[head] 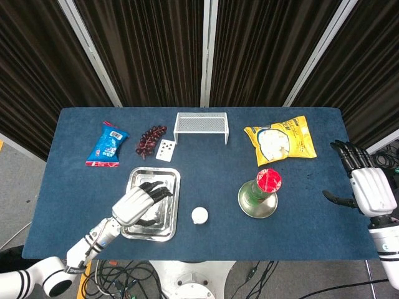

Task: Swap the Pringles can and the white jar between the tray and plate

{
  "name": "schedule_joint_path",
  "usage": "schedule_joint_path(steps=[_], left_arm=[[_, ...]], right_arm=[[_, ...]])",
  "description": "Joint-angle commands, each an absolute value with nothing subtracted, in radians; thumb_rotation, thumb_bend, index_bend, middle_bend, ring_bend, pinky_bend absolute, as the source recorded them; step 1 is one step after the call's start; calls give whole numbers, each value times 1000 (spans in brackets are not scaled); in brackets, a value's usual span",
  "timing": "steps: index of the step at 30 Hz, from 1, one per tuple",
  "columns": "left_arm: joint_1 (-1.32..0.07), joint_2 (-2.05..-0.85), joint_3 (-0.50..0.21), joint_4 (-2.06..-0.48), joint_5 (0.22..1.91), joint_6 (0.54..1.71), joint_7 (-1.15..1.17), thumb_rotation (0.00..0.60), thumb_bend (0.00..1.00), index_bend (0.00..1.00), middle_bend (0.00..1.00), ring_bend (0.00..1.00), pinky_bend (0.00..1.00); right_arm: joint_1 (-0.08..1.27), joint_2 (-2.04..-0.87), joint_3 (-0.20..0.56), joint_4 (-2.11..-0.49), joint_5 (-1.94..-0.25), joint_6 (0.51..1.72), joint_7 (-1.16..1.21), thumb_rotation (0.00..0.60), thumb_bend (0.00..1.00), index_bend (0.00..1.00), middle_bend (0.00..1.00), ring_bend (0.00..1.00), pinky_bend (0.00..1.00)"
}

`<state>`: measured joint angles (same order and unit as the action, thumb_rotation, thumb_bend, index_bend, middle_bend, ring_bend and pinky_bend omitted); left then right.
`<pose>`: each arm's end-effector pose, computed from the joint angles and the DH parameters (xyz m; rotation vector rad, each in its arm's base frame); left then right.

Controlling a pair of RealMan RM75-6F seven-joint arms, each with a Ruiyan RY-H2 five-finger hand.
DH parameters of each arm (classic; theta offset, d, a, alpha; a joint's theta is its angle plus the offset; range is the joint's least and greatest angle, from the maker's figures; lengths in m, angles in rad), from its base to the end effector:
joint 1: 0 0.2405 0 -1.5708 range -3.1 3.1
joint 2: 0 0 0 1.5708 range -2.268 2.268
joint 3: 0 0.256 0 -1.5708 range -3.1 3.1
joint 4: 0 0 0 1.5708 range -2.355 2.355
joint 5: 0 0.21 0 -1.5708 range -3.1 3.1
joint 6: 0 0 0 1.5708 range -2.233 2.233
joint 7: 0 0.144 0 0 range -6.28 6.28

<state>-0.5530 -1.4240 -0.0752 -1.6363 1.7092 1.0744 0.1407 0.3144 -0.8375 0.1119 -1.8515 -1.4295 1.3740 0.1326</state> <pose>-0.1421 0.2591 0.0090 -2.1147 -0.7426 -1.2014 -0.2350 -0.2500 0.2191 1.4735 -0.8925 1.1010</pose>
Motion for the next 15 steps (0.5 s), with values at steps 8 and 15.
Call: schedule_joint_path(steps=[8,15], left_arm=[[-654,-1524,-63,-1570,1763,1007,218,600,0,237,229,142,324],[-718,-1577,-64,-1548,1758,954,225,600,0,239,230,142,324]], right_arm=[[295,-840,127,-1803,-1419,1366,199,600,81,0,44,0,73],[285,-847,133,-1776,-1417,1359,232,600,85,0,44,0,74]])
